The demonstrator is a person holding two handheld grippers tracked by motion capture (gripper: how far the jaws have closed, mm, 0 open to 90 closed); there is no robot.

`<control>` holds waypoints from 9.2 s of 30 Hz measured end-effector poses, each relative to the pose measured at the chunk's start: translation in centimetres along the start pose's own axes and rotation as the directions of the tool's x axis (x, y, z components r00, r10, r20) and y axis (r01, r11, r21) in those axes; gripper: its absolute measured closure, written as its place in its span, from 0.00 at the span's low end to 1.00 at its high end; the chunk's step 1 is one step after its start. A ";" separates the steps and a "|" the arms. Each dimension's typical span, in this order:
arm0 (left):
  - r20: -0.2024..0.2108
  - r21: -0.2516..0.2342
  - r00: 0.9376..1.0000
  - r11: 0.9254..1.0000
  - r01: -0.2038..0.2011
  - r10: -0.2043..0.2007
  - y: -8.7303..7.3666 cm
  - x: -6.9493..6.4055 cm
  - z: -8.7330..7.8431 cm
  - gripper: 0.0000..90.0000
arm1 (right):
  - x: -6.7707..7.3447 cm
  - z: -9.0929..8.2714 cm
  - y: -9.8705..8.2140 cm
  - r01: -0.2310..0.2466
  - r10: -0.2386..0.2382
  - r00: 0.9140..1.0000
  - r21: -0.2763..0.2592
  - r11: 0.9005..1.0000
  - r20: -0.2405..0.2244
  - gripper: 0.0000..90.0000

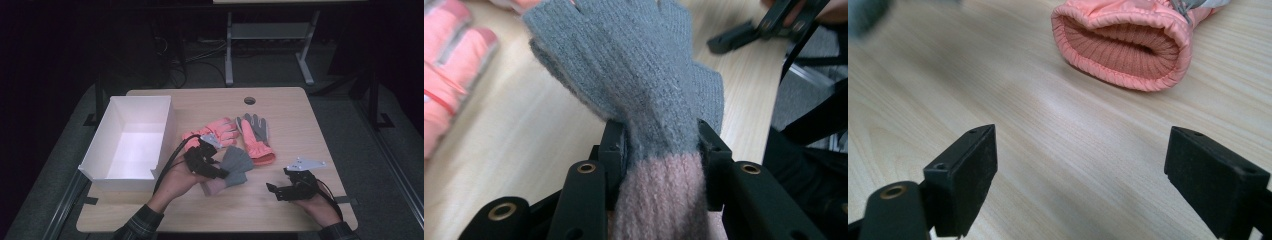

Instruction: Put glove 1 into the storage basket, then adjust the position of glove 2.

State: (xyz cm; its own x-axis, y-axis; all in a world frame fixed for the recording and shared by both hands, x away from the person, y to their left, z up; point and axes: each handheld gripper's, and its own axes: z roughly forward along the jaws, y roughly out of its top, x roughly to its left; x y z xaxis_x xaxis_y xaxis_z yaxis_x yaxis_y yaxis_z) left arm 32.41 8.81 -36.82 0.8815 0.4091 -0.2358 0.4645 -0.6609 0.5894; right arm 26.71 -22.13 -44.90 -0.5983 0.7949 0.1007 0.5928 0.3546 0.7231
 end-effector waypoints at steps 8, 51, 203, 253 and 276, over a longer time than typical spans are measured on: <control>-0.020 -0.060 1.000 0.998 0.005 -0.006 1.5 0.7 -3.1 0.71 | 0.1 0.1 0.0 -0.001 0.001 1.000 0.003 1.000 -0.009 0.15; -0.250 -0.332 0.924 0.922 0.199 -0.290 -5.1 8.5 -16.8 0.71 | 0.0 0.3 -0.2 0.019 -0.019 1.000 0.003 1.000 0.002 0.15; -0.187 -0.124 0.982 0.991 -0.041 0.017 -7.2 0.1 2.5 0.16 | -3.7 1.9 7.2 0.043 -0.043 0.999 -0.029 0.999 -0.024 1.00; -0.165 -0.066 0.985 0.996 -0.057 0.045 -8.0 0.3 5.3 0.16 | -5.4 6.7 8.4 0.047 -0.041 0.997 0.075 0.996 -0.072 1.00; -0.164 -0.063 0.985 0.996 -0.059 0.048 -8.0 0.4 5.1 0.16 | -1.8 4.5 6.2 0.142 -0.126 0.982 0.108 0.984 -0.143 1.00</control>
State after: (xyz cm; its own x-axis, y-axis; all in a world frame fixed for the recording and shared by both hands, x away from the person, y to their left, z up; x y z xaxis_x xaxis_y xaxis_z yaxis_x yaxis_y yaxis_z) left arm 29.49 11.02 -45.59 0.8766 0.4751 -0.0772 0.4055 -0.6427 0.6500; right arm 33.89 -19.09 -43.69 -0.7392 0.6651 0.1056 0.5564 0.5148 0.6522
